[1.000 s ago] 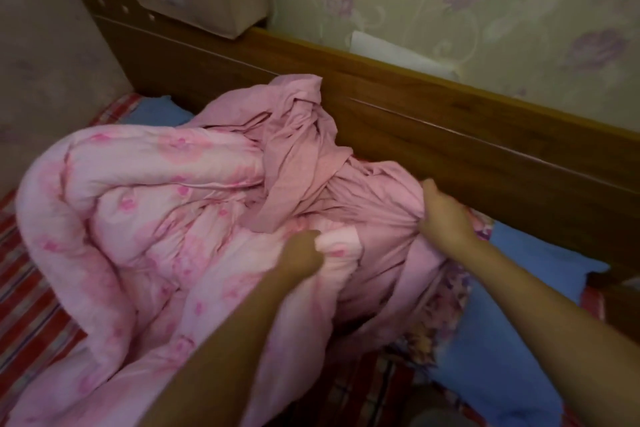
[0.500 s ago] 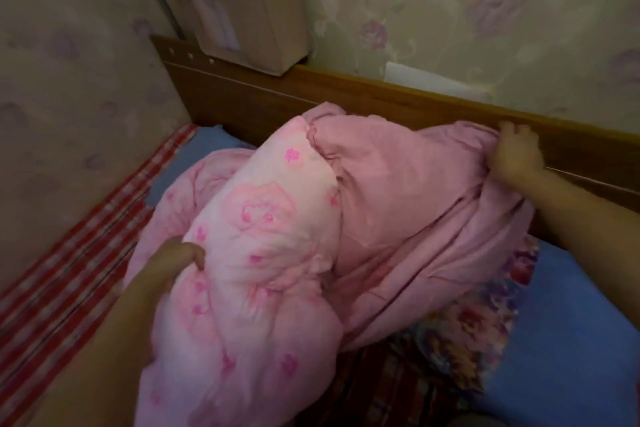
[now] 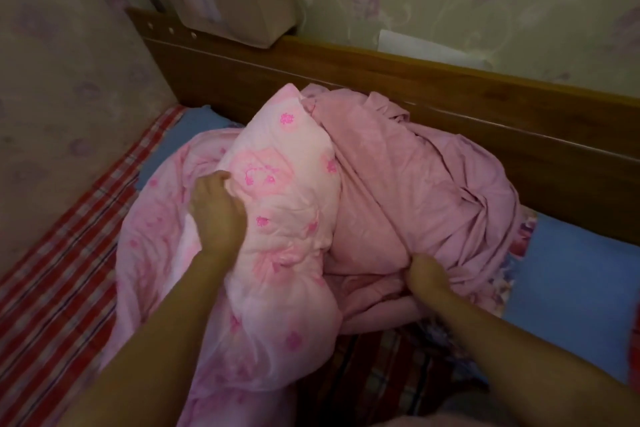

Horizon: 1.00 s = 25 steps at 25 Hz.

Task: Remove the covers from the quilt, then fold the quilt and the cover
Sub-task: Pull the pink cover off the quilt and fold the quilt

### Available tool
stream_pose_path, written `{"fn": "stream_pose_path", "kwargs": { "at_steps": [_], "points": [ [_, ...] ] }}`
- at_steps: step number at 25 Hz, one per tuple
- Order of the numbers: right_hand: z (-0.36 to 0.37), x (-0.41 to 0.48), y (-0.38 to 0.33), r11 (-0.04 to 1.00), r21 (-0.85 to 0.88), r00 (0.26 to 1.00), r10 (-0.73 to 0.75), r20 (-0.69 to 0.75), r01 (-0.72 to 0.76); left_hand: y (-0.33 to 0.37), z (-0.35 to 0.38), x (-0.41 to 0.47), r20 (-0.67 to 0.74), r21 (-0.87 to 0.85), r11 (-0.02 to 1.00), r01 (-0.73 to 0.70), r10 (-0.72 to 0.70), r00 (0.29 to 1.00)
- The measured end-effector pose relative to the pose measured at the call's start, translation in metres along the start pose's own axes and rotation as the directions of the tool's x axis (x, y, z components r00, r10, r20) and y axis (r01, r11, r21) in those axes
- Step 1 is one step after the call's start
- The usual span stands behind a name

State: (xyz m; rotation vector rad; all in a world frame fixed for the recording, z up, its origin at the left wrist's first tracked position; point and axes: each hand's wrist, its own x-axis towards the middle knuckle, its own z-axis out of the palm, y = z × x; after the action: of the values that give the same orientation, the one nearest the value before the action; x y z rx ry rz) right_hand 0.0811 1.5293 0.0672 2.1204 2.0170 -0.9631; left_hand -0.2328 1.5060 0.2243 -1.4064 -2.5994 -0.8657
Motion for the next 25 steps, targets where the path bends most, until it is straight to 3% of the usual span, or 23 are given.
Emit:
{"fn": "stream_pose_path", "kwargs": {
  "at_steps": [3,5,6,7,9,12,13,15,17,18,20,21,23,25],
  "points": [
    [-0.011,-0.014,0.005,0.952,0.153,0.955,-0.28,0.098,0.264,0.052,0.019,-0.058,0.225,-0.144,0.933,-0.33,0.356,0.907],
    [0.0,-0.029,0.003,0.796,0.157,0.766,-0.605,0.218,0.584,0.051,0.041,-0.089,0.36,-0.011,0.861,-0.508,0.477,0.802],
    [0.012,-0.033,0.006,0.688,0.097,0.64,-0.71,0.293,0.719,0.044,0.052,-0.102,0.486,0.112,0.824,-0.555,0.442,0.754],
    [0.023,-0.038,0.009,0.591,-0.01,0.55,-0.744,0.38,0.807,0.035,0.059,-0.112,0.63,0.251,0.78,-0.573,0.318,0.708],
    [0.046,-0.034,0.018,0.514,-0.223,0.56,-0.733,0.387,0.828,0.008,0.069,-0.12,0.727,0.437,0.694,-0.572,0.102,0.679],
    [0.058,-0.03,0.024,0.586,-0.428,0.72,-0.623,0.305,0.688,-0.046,0.068,-0.083,0.614,0.562,0.733,-0.383,-0.059,0.787],
    [0.059,-0.026,0.024,0.602,-0.425,0.722,-0.658,0.215,0.676,-0.061,0.06,-0.059,0.567,0.608,0.735,-0.301,-0.136,0.813],
    [0.049,-0.023,0.002,0.732,-0.218,0.764,-0.625,0.159,0.645,-0.079,0.05,-0.018,0.501,0.594,0.782,-0.19,-0.174,0.848],
    [0.026,-0.022,-0.039,0.885,0.083,0.887,-0.461,0.021,0.458,-0.054,0.045,-0.018,0.499,0.294,0.925,-0.24,0.066,0.864],
    [0.01,-0.02,-0.062,0.902,0.288,0.944,-0.328,-0.023,0.321,-0.033,0.045,-0.034,0.524,0.179,0.933,-0.313,0.179,0.832],
    [-0.031,-0.004,-0.096,0.778,0.628,0.99,-0.094,0.108,0.005,-0.008,0.045,-0.074,0.606,0.223,0.855,-0.468,0.255,0.754],
    [-0.055,0.005,-0.109,0.629,0.765,0.981,-0.017,0.191,-0.138,-0.005,0.042,-0.091,0.623,0.305,0.801,-0.514,0.24,0.744],
    [-0.09,0.013,-0.125,0.401,0.885,0.963,-0.026,0.269,-0.237,-0.016,0.029,-0.092,0.644,0.35,0.828,-0.439,0.127,0.754],
    [-0.118,0.016,-0.134,0.295,0.921,0.96,-0.039,0.277,-0.254,-0.028,0.013,-0.053,0.546,0.365,0.855,-0.368,0.123,0.828]
  ]
}}
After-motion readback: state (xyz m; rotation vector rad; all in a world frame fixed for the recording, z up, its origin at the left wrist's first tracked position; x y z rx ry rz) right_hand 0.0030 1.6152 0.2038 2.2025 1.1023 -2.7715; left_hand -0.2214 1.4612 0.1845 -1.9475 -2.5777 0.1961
